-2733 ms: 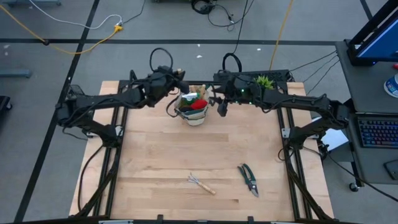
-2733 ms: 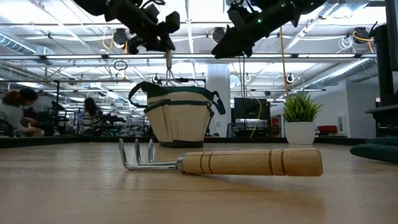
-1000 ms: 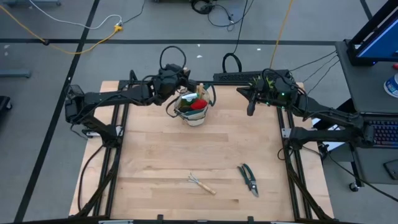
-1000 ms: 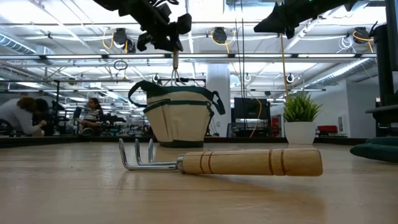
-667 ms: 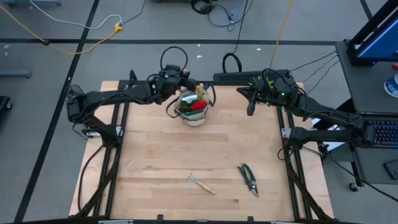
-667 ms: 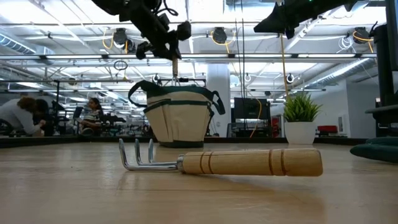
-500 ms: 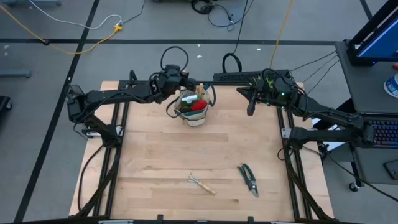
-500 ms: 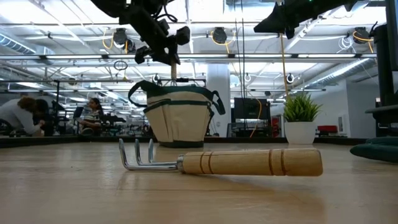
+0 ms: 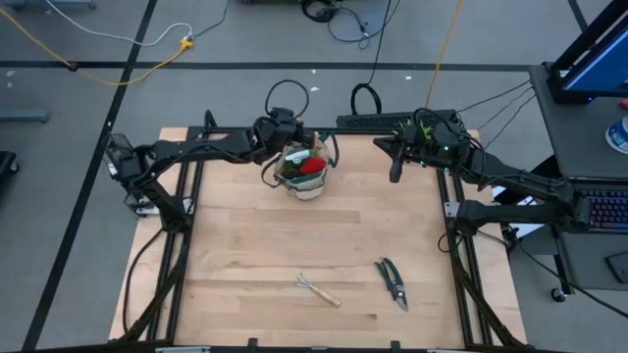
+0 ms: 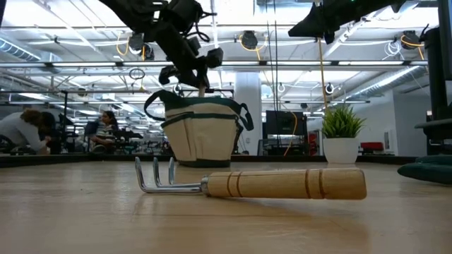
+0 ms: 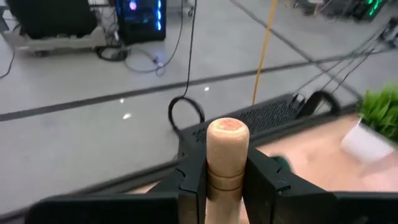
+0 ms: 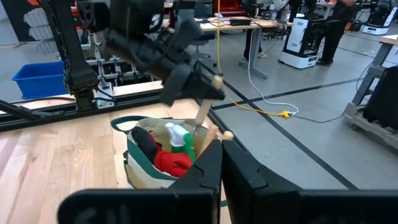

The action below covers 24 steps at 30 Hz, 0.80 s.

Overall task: Pick & Place Garden tools in Gardening bag
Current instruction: Put the top hand rake into the gardening bag

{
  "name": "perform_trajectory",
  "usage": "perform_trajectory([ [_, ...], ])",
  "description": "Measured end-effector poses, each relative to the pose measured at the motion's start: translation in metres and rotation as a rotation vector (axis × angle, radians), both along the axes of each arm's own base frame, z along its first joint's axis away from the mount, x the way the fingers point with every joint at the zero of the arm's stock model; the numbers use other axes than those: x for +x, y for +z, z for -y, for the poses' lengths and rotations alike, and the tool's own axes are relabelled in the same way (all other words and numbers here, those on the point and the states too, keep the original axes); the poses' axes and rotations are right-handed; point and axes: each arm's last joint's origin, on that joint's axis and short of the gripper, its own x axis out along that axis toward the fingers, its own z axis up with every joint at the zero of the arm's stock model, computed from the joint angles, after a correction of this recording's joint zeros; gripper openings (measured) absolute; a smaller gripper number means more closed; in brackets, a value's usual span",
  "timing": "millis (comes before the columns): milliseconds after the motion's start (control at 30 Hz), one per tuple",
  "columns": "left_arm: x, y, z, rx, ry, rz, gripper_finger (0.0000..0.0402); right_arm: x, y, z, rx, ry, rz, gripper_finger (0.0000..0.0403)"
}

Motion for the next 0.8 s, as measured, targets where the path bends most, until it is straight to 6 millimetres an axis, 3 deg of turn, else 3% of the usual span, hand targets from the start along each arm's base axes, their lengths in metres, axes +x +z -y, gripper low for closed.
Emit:
perform_trajectory([
  [333, 0.009, -0.004, 0.003, 0.034, -0.065, -0.013, 0.0069, 0.0, -0.001, 0.0, 0.002, -0.004, -0.005, 0.0],
  [800, 0.007, -0.013, 0.005, 0.001, -0.098, -0.1, 0.0069, 0.0, 0.0, 0.0, -0.006, -0.005, -0.007, 0.0],
])
